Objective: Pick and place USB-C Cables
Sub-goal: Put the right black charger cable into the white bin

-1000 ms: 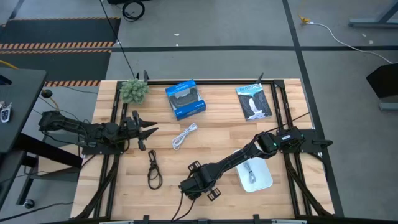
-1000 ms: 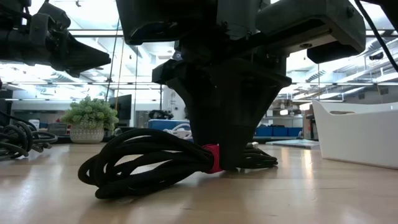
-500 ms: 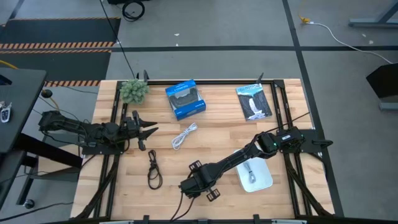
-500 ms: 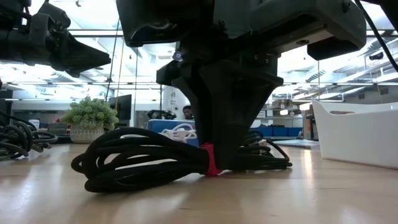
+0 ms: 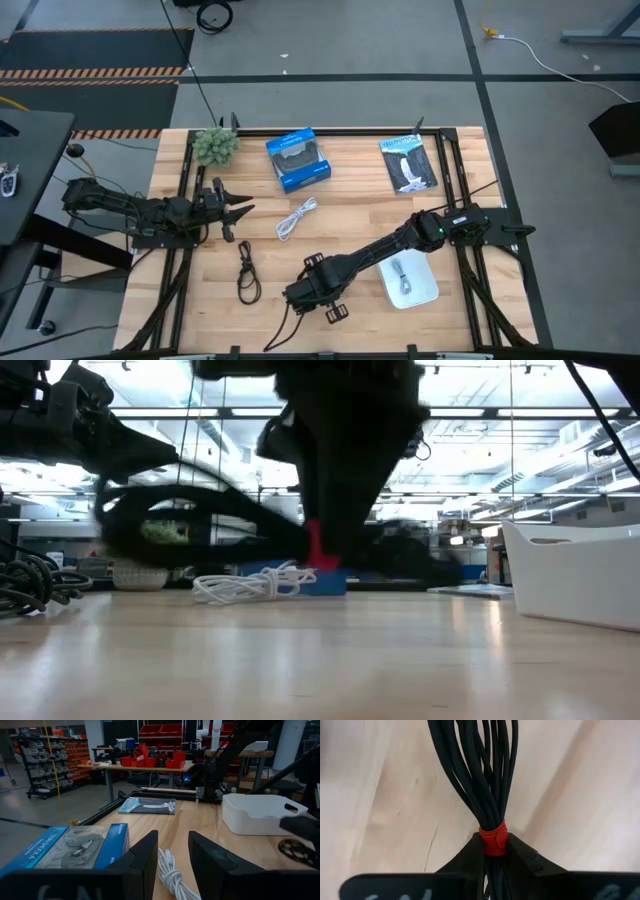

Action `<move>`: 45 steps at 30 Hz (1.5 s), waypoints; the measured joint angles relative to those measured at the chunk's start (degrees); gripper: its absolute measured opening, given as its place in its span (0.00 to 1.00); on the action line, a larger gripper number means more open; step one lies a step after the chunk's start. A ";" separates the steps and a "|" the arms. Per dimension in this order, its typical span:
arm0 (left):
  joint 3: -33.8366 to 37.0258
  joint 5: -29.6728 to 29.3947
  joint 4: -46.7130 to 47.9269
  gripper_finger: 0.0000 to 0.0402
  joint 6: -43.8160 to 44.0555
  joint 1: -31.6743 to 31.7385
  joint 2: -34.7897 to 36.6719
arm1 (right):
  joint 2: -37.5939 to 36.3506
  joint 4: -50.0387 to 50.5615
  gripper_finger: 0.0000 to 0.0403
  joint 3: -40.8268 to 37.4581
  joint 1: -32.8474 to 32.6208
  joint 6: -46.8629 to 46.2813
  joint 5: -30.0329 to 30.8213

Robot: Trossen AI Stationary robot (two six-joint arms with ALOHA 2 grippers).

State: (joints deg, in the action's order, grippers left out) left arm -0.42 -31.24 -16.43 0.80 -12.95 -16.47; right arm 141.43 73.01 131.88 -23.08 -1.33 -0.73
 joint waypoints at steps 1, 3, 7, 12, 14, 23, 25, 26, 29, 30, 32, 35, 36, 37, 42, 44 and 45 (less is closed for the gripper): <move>0.01 0.00 0.01 0.29 0.00 0.01 -0.01 | 0.01 0.94 0.15 1.31 0.17 -0.58 -0.04; 0.01 0.00 0.00 0.29 0.00 0.02 0.00 | -0.08 1.51 0.15 3.34 0.42 -1.58 -0.04; 0.02 0.00 0.00 0.29 0.00 0.02 -0.02 | -2.31 2.70 0.15 2.80 0.92 -3.63 -0.88; 0.01 -0.01 -0.07 0.29 0.00 0.01 -0.01 | -4.57 6.16 0.15 3.13 1.33 -6.26 -1.87; 0.01 0.02 0.35 0.29 0.00 0.01 -0.02 | -5.81 7.87 0.15 3.12 1.49 -6.96 -1.91; 0.01 0.00 0.32 0.29 0.00 0.01 -0.01 | -12.07 9.11 0.15 3.12 1.58 -12.14 -0.94; 0.02 0.00 0.31 0.29 0.00 0.02 -0.02 | -13.57 9.28 0.15 3.12 1.58 -14.13 -0.84; 0.02 0.00 0.31 0.29 0.00 0.02 -0.02 | -14.43 9.35 0.15 3.12 1.58 -15.33 -0.84; 0.01 0.00 0.31 0.29 0.00 0.01 -0.02 | -17.02 9.98 0.15 3.12 1.56 -19.58 -0.84; 0.00 0.00 0.29 0.29 0.00 0.02 0.00 | -17.87 10.26 0.15 3.12 1.58 -21.05 -0.84; 0.01 0.00 0.31 0.29 0.00 0.01 -0.01 | -19.45 11.40 0.15 3.12 1.58 -23.61 -0.58; 0.00 0.00 0.29 0.29 0.00 0.02 -0.02 | -21.53 13.68 0.15 3.12 1.22 -26.28 1.34; 0.02 0.00 0.31 0.29 0.02 0.00 0.00 | -22.28 14.81 0.16 3.12 1.01 -27.12 2.11; 0.01 0.00 0.31 0.29 0.00 0.02 -0.02 | -22.94 16.02 0.16 3.12 0.80 -27.98 2.75; 0.01 0.00 0.31 0.29 0.00 0.02 0.00 | -25.79 16.83 0.16 3.12 -0.18 -31.82 4.43; 0.00 0.00 0.31 0.29 0.02 0.00 -0.02 | -26.80 17.04 0.16 3.12 -0.59 -33.89 5.28; 0.02 -0.02 0.31 0.29 0.00 0.02 0.00 | -27.23 17.03 0.16 3.12 -0.82 -34.51 5.80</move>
State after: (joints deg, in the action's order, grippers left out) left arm -0.40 -31.27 -16.12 0.80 -12.93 -16.47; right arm 114.19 90.05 135.00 -23.90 -35.84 5.07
